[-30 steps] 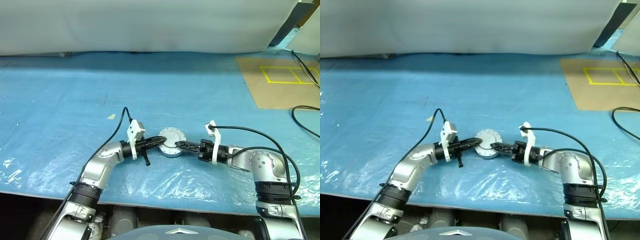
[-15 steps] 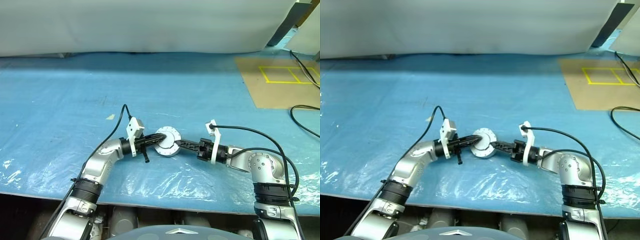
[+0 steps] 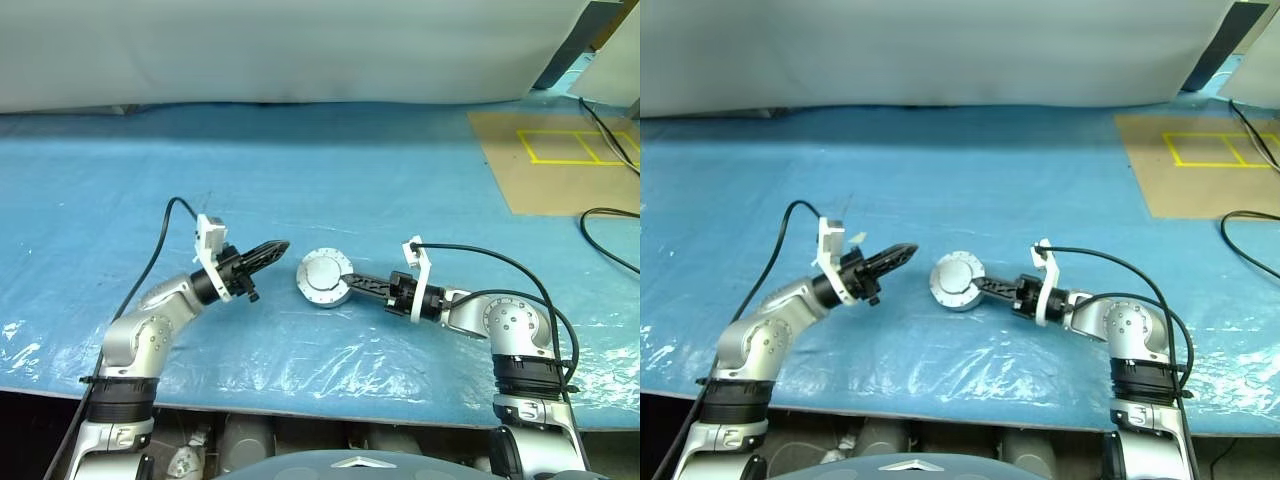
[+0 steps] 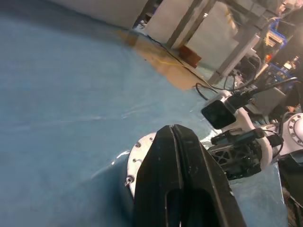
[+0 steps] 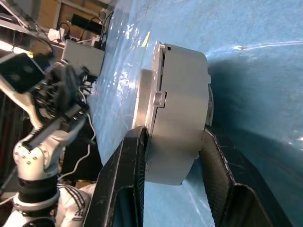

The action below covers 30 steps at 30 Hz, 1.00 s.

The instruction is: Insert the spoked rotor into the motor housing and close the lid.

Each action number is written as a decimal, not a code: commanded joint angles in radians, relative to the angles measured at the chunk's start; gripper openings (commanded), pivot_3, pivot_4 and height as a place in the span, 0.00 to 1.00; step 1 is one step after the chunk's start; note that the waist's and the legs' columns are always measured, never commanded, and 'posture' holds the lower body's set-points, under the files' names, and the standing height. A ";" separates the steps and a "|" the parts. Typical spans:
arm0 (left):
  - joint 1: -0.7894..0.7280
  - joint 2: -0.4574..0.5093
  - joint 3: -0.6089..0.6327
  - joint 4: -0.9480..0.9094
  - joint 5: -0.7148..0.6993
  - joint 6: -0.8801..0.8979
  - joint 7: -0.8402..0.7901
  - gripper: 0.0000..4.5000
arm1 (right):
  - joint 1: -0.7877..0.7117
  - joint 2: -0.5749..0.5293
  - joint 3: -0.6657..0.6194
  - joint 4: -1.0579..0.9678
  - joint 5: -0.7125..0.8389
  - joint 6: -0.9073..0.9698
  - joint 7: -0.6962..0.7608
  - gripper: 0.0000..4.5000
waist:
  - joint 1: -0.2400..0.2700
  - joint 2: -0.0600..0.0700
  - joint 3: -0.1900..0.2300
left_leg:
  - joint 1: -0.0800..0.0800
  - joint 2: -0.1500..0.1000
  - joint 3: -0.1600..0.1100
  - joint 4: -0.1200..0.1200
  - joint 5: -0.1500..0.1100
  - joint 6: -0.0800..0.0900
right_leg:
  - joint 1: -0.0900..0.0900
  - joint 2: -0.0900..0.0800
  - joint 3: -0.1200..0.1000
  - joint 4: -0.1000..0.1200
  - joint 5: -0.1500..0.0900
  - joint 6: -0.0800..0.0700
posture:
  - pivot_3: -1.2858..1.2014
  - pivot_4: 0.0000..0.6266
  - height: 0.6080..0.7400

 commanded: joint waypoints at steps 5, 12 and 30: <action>0.010 -0.026 0.103 0.099 -0.046 -0.024 0.023 0.13 | -0.126 0.054 -0.034 -0.027 0.093 0.019 0.012 0.28 | 0.003 0.001 0.002 | -0.007 -0.001 0.000 0.001 0.000 0.000 | -0.005 0.000 -0.001 0.001 0.003 0.004 | 0.52 0.24 1.00; -0.026 -0.090 0.246 0.144 -0.195 0.005 0.101 0.63 | -0.181 0.081 -0.019 0.022 0.074 -0.003 0.003 0.28 | 0.005 0.000 0.002 | -0.009 0.000 0.000 0.000 0.000 -0.001 | -0.005 0.000 -0.003 0.001 0.003 0.004 | 0.52 0.24 1.00; 0.004 -0.069 0.262 0.160 -0.649 0.513 0.246 1.00 | -0.279 0.134 -0.096 0.035 0.160 0.034 -0.068 0.28 | 0.007 -0.001 0.003 | -0.009 -0.001 0.000 0.001 0.000 -0.001 | -0.005 0.000 -0.003 0.002 0.003 0.005 | 0.52 0.24 1.00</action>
